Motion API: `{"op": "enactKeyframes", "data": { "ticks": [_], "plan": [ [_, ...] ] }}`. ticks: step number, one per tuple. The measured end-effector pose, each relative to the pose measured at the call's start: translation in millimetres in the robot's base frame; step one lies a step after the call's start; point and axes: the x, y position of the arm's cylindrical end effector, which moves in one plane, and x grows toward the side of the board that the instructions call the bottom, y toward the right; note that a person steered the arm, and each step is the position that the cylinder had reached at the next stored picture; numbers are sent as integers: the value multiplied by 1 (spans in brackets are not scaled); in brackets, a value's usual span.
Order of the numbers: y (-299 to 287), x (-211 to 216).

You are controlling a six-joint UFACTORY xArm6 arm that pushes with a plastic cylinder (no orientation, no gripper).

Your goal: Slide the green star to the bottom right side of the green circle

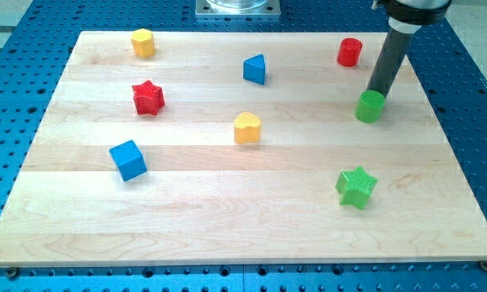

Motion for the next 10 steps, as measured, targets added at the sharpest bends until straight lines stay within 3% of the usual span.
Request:
{"op": "enactKeyframes", "data": {
  "ticks": [1,2,3,4,5,6,7,8,9,10],
  "plan": [
    [-34,42],
    [-53,39],
    [-36,115],
    [-83,101],
    [-96,144],
    [-71,168],
    [-86,166],
    [-48,198],
    [-48,197],
    [-76,229]
  ]
}}
